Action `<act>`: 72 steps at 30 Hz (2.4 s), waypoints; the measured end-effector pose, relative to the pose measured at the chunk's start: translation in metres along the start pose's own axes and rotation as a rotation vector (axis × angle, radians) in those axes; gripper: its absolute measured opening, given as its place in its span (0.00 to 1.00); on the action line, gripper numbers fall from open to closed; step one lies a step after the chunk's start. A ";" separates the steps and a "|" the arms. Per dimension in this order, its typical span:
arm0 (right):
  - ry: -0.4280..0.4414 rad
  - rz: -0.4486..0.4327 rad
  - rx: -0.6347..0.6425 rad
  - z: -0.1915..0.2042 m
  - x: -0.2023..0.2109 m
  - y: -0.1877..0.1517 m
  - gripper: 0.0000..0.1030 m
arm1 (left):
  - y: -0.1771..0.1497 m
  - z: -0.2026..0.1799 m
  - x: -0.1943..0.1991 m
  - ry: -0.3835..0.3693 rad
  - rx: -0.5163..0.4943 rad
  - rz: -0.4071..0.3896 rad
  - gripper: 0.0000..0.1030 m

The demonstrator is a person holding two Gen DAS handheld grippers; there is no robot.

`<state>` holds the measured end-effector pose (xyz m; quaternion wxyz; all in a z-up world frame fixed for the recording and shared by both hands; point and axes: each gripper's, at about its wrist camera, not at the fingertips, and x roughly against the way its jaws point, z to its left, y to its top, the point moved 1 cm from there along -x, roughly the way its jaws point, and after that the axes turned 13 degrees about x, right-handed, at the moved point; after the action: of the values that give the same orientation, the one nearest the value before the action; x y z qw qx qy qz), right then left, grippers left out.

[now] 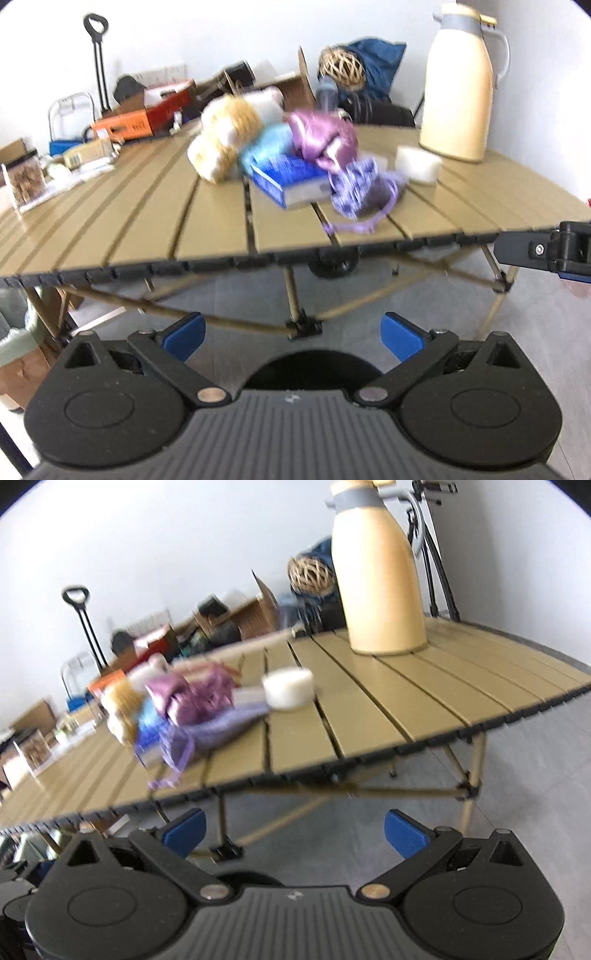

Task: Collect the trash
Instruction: 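Raise both grippers back toward the items on the table, then grasp the purple pouch with the right gripper while the left gripper grasps the blue tissue box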

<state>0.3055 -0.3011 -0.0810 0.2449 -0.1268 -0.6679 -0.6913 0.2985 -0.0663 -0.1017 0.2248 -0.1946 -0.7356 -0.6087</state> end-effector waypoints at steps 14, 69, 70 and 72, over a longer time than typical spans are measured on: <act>-0.050 -0.198 0.036 0.056 -0.016 0.037 1.00 | 0.053 0.040 0.000 0.029 0.113 -0.144 1.00; 0.023 -0.232 -0.018 0.062 -0.087 0.049 0.26 | 0.079 0.059 -0.041 0.054 0.262 -0.148 1.00; 0.029 -0.236 -0.036 0.058 -0.086 0.049 0.26 | 0.079 0.057 -0.041 0.052 0.260 -0.148 1.00; 0.041 -0.246 -0.063 0.051 -0.083 0.050 0.26 | 0.078 0.051 -0.041 0.047 0.257 -0.146 1.00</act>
<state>0.3935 -0.2358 -0.0760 0.1680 -0.0373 -0.6513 -0.7391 0.3716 -0.0026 -0.0699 0.2203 -0.0958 -0.8141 -0.5286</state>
